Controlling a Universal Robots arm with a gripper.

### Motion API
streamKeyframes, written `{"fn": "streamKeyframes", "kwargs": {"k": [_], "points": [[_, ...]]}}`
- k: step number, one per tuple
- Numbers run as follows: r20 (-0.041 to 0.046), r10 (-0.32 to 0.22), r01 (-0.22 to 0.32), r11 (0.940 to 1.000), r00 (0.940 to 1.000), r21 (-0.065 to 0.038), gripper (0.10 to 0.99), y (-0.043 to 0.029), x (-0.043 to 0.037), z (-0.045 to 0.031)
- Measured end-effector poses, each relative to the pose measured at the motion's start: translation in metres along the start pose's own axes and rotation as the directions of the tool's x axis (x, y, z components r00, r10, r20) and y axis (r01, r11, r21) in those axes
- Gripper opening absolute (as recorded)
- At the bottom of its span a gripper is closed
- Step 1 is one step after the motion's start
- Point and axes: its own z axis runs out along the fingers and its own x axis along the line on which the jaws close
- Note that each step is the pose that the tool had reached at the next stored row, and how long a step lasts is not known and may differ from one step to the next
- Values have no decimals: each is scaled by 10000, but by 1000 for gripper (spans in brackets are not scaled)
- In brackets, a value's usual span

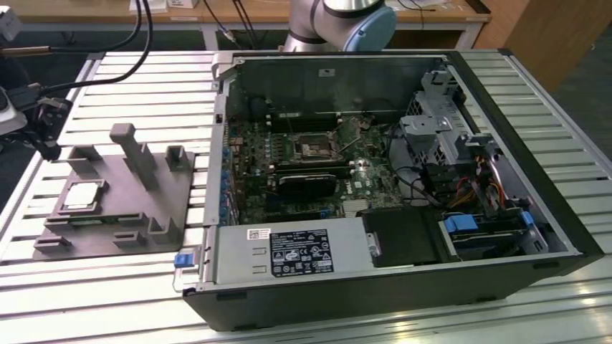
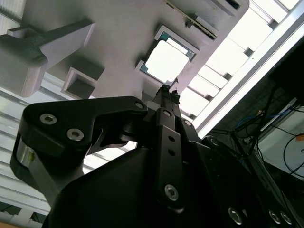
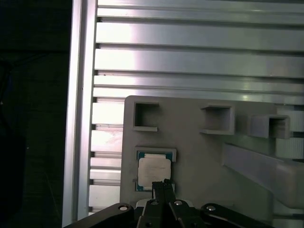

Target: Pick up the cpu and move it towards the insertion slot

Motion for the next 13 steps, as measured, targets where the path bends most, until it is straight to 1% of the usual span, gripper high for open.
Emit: {"fn": "streamKeyframes", "kwargs": {"k": [13], "points": [[-1, 0, 0, 10000, 10000, 0, 106, -2, 4, 69]]}}
